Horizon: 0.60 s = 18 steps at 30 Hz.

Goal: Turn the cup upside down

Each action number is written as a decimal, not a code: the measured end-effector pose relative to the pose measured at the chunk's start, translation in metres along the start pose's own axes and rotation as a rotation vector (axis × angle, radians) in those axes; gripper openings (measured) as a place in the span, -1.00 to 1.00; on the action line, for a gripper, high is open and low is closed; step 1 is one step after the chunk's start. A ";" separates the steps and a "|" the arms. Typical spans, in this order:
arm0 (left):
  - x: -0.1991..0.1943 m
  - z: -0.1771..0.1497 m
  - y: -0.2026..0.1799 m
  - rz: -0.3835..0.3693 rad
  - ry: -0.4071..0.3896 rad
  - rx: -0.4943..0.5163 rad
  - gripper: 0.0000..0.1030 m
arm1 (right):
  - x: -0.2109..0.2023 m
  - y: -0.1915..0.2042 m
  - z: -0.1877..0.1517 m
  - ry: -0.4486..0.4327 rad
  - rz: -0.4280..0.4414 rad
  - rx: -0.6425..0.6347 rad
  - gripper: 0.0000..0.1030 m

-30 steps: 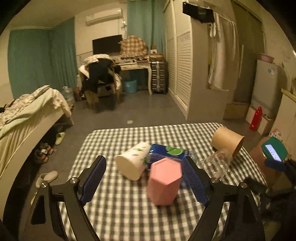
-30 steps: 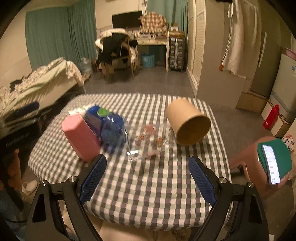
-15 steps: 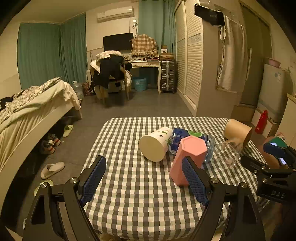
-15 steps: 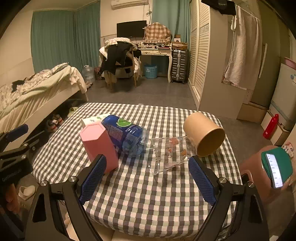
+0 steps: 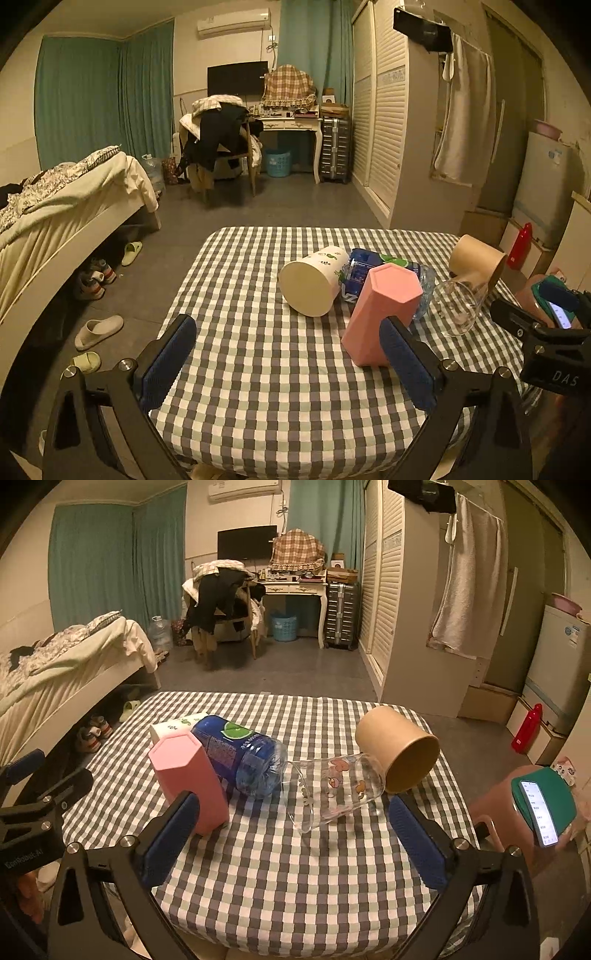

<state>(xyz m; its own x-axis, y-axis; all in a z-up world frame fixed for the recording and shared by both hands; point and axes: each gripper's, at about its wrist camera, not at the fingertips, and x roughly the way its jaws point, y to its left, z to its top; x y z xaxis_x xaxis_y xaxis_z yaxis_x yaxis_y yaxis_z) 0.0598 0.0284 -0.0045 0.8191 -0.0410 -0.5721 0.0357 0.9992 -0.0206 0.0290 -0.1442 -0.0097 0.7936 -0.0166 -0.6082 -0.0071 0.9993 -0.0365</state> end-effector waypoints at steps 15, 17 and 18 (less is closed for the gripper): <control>-0.002 0.001 -0.003 0.013 -0.002 0.020 0.99 | -0.004 -0.001 -0.003 -0.009 -0.008 0.005 0.99; -0.004 0.000 -0.005 0.013 -0.008 0.024 0.99 | -0.005 -0.002 -0.002 -0.010 -0.010 0.008 0.99; -0.005 0.000 -0.006 0.013 -0.009 0.025 0.99 | -0.005 -0.003 -0.002 -0.007 -0.007 0.008 0.99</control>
<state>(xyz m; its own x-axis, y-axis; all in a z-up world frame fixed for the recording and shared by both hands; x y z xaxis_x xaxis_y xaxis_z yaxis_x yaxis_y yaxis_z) 0.0558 0.0228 -0.0018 0.8249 -0.0277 -0.5646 0.0390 0.9992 0.0080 0.0241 -0.1469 -0.0086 0.7981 -0.0236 -0.6021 0.0035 0.9994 -0.0346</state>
